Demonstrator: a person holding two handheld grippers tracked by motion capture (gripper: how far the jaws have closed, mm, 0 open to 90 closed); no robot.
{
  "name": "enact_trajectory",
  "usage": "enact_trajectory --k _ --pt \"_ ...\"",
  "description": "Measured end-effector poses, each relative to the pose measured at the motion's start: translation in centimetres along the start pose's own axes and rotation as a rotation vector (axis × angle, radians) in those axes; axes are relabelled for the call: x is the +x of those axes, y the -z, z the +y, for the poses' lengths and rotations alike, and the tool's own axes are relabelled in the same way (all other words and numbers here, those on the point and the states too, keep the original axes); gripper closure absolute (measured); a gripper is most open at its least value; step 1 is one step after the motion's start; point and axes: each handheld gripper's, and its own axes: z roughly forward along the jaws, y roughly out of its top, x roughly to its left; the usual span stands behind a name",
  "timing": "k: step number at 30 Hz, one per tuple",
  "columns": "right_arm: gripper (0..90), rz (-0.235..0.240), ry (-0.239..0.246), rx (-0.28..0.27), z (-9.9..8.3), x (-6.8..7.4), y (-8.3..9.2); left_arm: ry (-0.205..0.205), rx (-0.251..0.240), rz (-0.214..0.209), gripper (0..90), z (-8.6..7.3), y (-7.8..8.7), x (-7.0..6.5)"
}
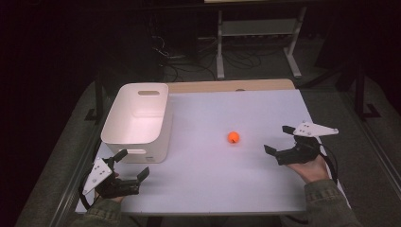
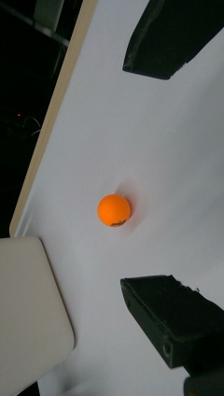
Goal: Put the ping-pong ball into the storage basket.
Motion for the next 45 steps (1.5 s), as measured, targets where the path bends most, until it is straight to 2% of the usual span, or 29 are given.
enact_trajectory --k 20,28,45 --pt "0.0 0.027 0.051 0.053 3.3 -0.2 -1.5 -0.005 -0.004 0.01 0.0 0.0 0.1 0.0" --pt "0.0 0.046 0.075 0.083 4.2 -0.1 -2.6 -0.007 -0.003 0.011 0.0 0.0 0.0 -0.1" --pt "0.0 0.084 0.089 0.132 5.7 -0.1 -4.5 -0.009 -0.001 0.005 0.0 0.0 0.0 -0.1"
